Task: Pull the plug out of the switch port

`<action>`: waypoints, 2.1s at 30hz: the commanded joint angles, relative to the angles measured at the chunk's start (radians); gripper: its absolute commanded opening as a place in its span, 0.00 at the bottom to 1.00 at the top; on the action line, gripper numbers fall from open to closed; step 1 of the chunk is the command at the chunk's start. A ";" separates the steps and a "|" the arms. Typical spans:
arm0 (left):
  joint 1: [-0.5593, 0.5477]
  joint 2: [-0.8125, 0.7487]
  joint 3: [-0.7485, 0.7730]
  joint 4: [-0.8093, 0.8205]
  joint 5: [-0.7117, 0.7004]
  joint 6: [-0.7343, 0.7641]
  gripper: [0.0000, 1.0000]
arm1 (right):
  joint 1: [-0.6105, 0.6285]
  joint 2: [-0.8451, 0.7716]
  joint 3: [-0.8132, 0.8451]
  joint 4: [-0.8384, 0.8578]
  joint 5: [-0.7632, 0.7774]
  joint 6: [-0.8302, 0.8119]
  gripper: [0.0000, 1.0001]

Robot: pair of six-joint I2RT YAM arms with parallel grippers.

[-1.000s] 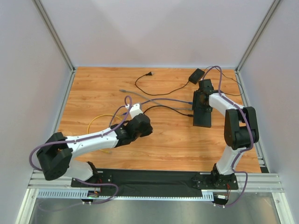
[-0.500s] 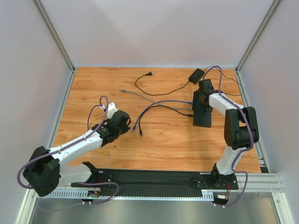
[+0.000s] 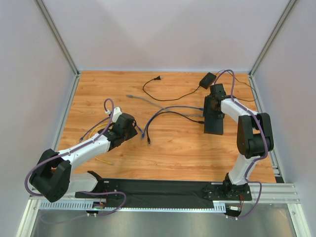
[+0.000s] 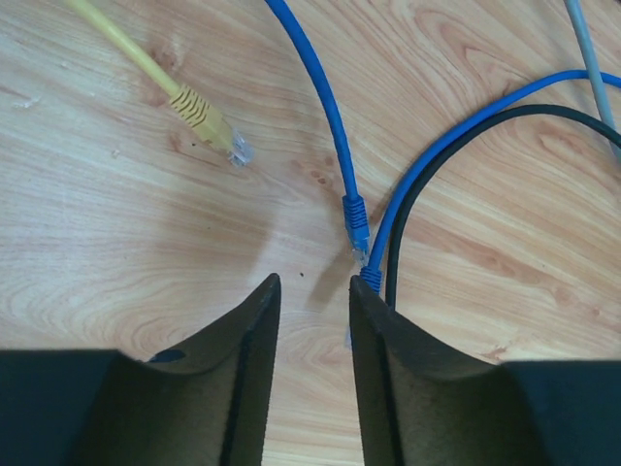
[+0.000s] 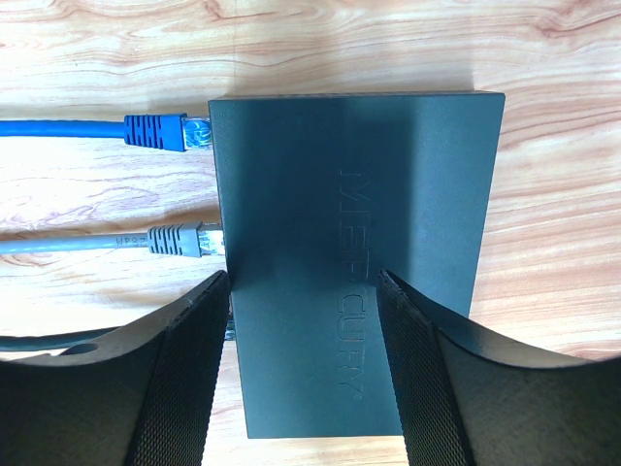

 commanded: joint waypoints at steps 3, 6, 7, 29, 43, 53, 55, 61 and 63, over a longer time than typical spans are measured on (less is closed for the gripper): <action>0.005 -0.015 0.033 0.056 0.014 0.018 0.44 | -0.009 0.049 -0.025 -0.045 -0.037 0.021 0.63; -0.031 0.009 0.100 0.067 -0.011 0.073 0.44 | -0.009 0.046 -0.023 -0.044 -0.032 0.030 0.63; -0.048 0.022 0.120 0.091 -0.015 0.105 0.44 | -0.011 0.038 -0.023 -0.042 -0.029 0.032 0.63; -0.243 0.739 0.620 0.681 0.307 -0.057 0.43 | -0.014 -0.081 -0.054 0.007 0.026 0.076 0.64; -0.321 0.862 0.691 0.687 0.296 -0.186 0.45 | -0.024 -0.114 -0.068 0.024 0.060 0.090 0.66; -0.364 0.953 0.792 0.647 0.281 -0.281 0.47 | -0.064 -0.085 -0.085 0.033 0.047 0.090 0.64; -0.360 0.954 0.791 0.646 0.296 -0.301 0.48 | -0.070 -0.062 -0.076 0.016 0.002 0.078 0.64; -0.358 0.988 0.803 0.636 0.302 -0.358 0.48 | -0.072 -0.023 -0.048 -0.016 0.006 0.082 0.61; -0.358 1.017 0.814 0.653 0.318 -0.401 0.48 | -0.070 -0.031 -0.052 -0.019 0.026 0.084 0.61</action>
